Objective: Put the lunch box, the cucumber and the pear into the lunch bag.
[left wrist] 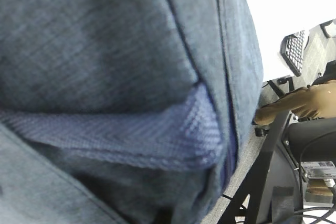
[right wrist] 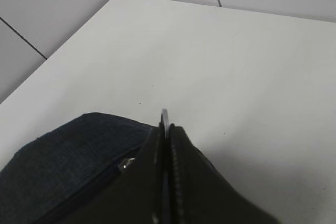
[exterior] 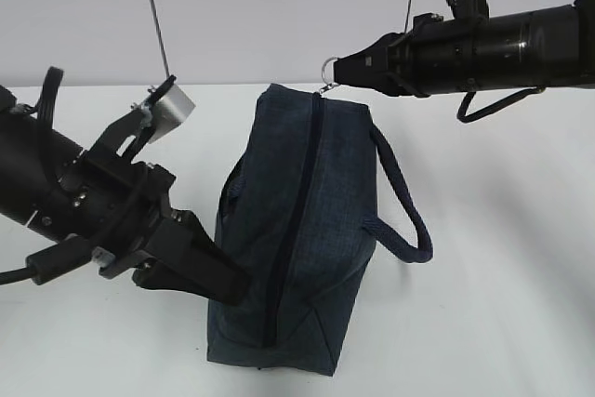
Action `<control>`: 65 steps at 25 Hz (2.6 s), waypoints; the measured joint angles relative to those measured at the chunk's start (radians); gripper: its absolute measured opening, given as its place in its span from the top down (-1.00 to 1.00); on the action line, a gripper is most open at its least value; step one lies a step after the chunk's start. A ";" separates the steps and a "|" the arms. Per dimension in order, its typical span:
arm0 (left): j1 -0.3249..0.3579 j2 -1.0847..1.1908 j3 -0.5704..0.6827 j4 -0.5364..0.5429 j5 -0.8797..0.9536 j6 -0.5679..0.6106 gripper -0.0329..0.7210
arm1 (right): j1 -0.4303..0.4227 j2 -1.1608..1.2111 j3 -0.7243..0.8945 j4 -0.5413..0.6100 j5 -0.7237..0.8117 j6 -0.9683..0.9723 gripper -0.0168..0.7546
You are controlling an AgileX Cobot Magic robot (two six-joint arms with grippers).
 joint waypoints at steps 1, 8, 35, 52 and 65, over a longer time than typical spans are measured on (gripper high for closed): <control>0.000 0.000 0.000 0.000 0.000 0.000 0.95 | -0.002 0.007 -0.002 0.000 0.002 0.002 0.94; 0.000 0.000 -0.001 0.006 0.005 -0.002 0.92 | -0.009 0.038 -0.004 0.000 0.060 0.004 0.94; 0.109 -0.144 -0.112 -0.201 -0.257 -0.004 -0.10 | -0.010 0.038 -0.004 0.025 0.129 0.006 0.94; 0.078 0.188 -0.331 -0.211 -0.252 -0.004 -0.02 | -0.010 0.038 -0.004 0.033 0.129 0.006 0.94; 0.055 0.191 -0.350 -0.124 -0.208 -0.003 0.86 | -0.010 0.042 -0.075 -0.075 0.115 0.090 0.94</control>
